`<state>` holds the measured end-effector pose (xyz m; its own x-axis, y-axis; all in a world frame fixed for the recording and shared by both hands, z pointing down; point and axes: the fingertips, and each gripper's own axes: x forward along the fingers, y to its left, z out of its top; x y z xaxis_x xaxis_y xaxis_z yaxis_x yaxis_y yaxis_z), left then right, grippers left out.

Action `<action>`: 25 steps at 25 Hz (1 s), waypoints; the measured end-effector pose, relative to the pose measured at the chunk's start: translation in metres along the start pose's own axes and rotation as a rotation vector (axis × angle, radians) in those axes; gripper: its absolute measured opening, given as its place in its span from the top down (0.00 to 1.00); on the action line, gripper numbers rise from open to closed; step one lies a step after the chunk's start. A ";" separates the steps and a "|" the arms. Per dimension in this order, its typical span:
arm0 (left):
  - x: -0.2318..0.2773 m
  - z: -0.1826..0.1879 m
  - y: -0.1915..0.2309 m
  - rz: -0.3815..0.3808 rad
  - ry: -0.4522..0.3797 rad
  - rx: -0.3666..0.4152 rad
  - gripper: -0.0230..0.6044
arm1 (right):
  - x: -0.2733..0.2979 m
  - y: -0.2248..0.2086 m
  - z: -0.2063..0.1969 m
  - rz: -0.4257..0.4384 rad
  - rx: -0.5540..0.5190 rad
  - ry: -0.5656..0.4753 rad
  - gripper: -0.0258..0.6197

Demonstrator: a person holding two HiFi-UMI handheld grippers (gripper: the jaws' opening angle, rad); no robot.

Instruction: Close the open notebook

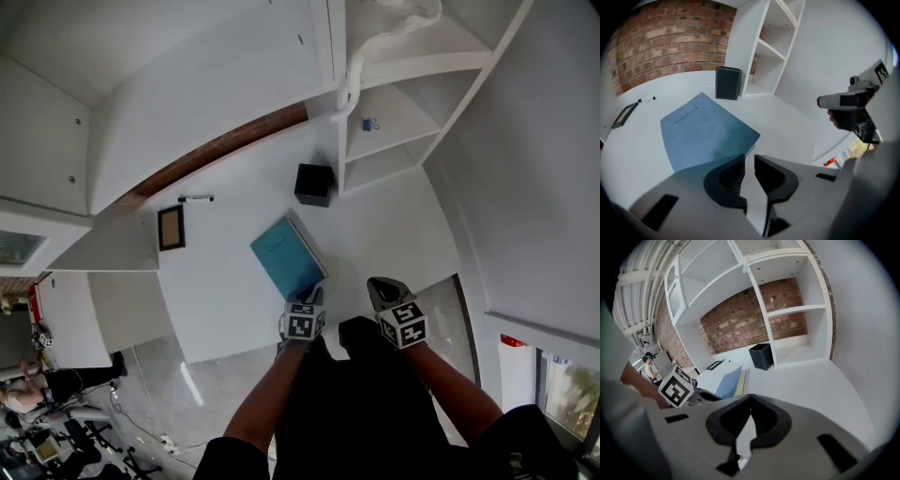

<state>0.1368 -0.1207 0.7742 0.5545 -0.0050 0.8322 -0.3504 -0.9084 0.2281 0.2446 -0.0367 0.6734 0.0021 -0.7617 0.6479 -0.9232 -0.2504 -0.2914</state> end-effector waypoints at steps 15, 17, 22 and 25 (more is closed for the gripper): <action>-0.087 0.044 0.019 -0.014 -0.335 -0.256 0.94 | 0.003 0.054 0.030 0.106 -0.125 -0.014 0.96; -0.109 0.047 0.028 0.006 -0.382 -0.280 0.94 | 0.005 0.067 0.046 0.106 -0.157 -0.042 0.96; -0.173 0.049 0.058 0.062 -0.496 -0.320 0.95 | 0.004 0.097 0.096 0.060 -0.197 -0.162 0.96; -0.215 0.047 0.080 0.067 -0.582 -0.363 0.95 | 0.007 0.130 0.116 0.088 -0.230 -0.188 0.96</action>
<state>0.0247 -0.2118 0.5895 0.8026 -0.3721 0.4663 -0.5723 -0.7011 0.4254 0.1692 -0.1437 0.5587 -0.0309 -0.8772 0.4792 -0.9857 -0.0526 -0.1599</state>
